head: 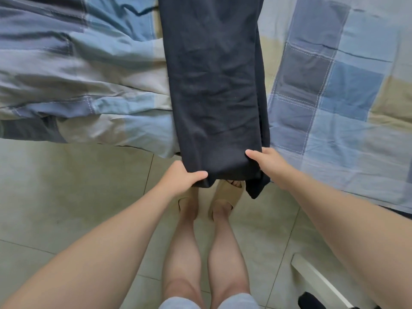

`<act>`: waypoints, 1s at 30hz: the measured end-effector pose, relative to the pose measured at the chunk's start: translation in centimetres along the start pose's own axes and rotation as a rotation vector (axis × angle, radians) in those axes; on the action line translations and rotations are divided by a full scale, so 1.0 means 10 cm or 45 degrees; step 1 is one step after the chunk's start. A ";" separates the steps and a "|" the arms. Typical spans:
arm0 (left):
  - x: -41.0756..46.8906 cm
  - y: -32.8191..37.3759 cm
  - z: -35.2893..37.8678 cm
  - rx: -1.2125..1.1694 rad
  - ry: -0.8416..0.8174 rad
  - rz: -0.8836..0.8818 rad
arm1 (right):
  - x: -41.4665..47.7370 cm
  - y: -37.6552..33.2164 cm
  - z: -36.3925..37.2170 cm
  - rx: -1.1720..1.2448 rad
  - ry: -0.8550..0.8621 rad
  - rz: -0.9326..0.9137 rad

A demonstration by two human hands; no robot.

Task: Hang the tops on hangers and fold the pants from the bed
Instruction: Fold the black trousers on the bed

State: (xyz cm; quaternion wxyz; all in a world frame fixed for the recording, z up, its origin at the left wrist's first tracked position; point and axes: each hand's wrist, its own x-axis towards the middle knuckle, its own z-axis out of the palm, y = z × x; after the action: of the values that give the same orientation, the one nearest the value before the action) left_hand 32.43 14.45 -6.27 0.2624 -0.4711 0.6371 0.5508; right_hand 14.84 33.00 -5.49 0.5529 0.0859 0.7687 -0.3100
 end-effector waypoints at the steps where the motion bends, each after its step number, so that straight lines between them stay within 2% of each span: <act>1: -0.04 -0.01 0.06 0.008 -0.057 -0.018 | -0.05 0.06 -0.02 -0.017 0.044 -0.042; 5: -0.18 -0.09 0.41 -0.096 -0.156 -0.058 | -0.16 0.29 -0.20 -0.108 0.382 -0.248; 7: -0.18 -0.07 0.56 -0.118 -0.248 -0.114 | -0.18 0.40 -0.32 -0.192 0.530 -0.270; 10: -0.12 -0.01 0.72 -0.051 -0.320 -0.131 | -0.15 0.53 -0.42 -0.250 0.621 -0.235; 15: 0.04 -0.06 0.76 0.032 -0.144 -0.165 | 0.02 0.63 -0.46 -0.209 0.410 -0.008; 19: 0.15 -0.22 0.63 0.194 0.120 -0.182 | 0.13 0.77 -0.37 -0.134 0.209 0.148; 21: 0.21 -0.24 0.57 0.215 0.266 -0.121 | 0.16 0.77 -0.32 -0.139 0.188 0.127; 24: 0.30 -0.16 0.53 -0.030 0.383 -0.030 | 0.19 0.71 -0.28 -0.144 0.300 -0.024; 27: 0.32 -0.09 0.52 -0.296 0.366 -0.109 | 0.16 0.60 -0.26 0.061 0.198 -0.093; 30: 0.34 -0.10 0.51 -0.158 0.158 -0.130 | 0.14 0.51 -0.28 0.163 0.008 -0.028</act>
State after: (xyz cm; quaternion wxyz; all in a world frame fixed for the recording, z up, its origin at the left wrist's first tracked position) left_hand 31.02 18.31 -10.91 0.2206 -0.5516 0.5920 0.5446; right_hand 14.46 38.36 -8.13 0.5404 0.1138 0.7499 -0.3642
